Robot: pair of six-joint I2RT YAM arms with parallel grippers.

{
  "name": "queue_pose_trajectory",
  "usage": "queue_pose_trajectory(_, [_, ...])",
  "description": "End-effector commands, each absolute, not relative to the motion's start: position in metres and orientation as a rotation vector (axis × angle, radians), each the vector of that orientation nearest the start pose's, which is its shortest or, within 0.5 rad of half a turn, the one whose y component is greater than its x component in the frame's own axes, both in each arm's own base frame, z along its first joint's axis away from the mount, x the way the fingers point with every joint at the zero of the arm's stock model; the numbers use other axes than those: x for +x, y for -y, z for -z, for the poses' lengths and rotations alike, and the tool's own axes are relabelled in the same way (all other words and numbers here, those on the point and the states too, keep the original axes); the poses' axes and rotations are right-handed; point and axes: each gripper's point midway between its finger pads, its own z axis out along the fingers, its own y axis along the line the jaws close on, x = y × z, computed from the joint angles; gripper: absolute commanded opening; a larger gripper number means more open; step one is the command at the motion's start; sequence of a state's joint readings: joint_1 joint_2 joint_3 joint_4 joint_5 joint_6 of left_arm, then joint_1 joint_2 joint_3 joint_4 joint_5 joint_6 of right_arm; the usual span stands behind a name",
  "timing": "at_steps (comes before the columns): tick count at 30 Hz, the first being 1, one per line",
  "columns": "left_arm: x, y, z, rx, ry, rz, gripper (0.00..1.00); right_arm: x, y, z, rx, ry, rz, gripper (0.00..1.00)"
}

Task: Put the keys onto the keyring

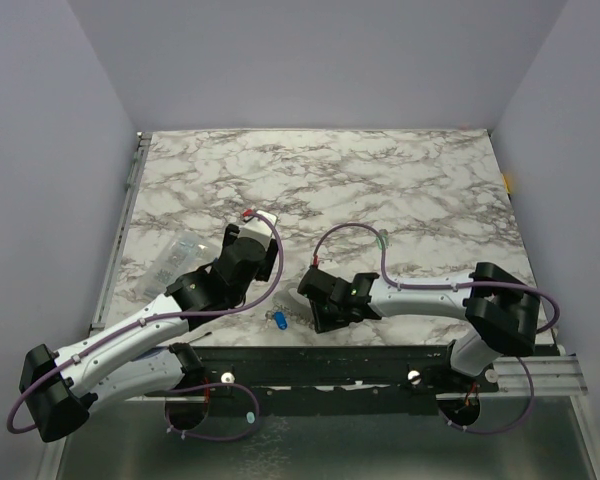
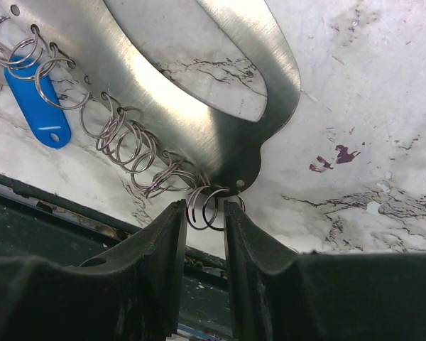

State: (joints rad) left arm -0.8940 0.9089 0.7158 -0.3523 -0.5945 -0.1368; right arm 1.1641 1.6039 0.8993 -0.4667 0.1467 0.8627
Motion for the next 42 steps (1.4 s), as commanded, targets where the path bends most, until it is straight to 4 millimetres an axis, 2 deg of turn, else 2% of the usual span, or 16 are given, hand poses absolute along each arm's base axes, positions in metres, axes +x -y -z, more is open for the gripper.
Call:
queue_pose_trajectory(1, [0.248,0.16,-0.181,0.422,-1.971,0.03,0.65,0.129,-0.305,-0.027,-0.397,-2.728,-0.343,0.35])
queue_pose_trajectory(5, [0.249,0.159,-0.181,0.42,-1.971,0.029,0.65,0.128,-0.31,-0.031,-0.418,-2.718,-0.385,0.35])
queue_pose_trajectory(7, [0.248,0.159,-0.18,0.421,-1.972,0.027,0.65,0.129,-0.311,-0.036,-0.424,-2.703,-0.404,0.39])
queue_pose_trajectory(12, [0.245,0.165,-0.182,0.446,-1.959,0.077,0.65,0.142,-0.31,-0.066,-0.407,-2.598,-0.437,0.61])
queue_pose_trajectory(15, [0.241,0.178,-0.183,0.487,-1.948,0.16,0.65,0.153,-0.299,-0.084,-0.36,-2.523,-0.406,0.7])
queue_pose_trajectory(19, [0.232,0.2,-0.18,0.59,-1.95,0.248,0.65,0.164,-0.273,-0.095,-0.252,-2.456,-0.324,0.83])
queue_pose_trajectory(24, [0.209,0.238,-0.165,0.84,-1.939,0.308,0.63,0.178,-0.22,-0.102,-0.017,-2.36,-0.151,0.95])
queue_pose_trajectory(28, [0.18,0.274,-0.156,1.134,-1.851,0.338,0.63,0.187,-0.184,-0.109,0.128,-2.292,-0.137,0.96])
queue_pose_trajectory(31, [0.154,0.296,-0.144,1.35,-1.781,0.428,0.64,0.197,-0.16,-0.109,0.211,-2.285,-0.137,0.96])
queue_pose_trajectory(37, [0.123,0.332,-0.128,1.57,-1.678,0.549,0.62,0.211,-0.127,-0.113,0.286,-2.268,-0.122,0.96])
queue_pose_trajectory(42, [0.112,0.346,-0.111,1.674,-1.663,0.543,0.61,0.221,-0.11,-0.12,0.363,-2.247,-0.11,0.96])
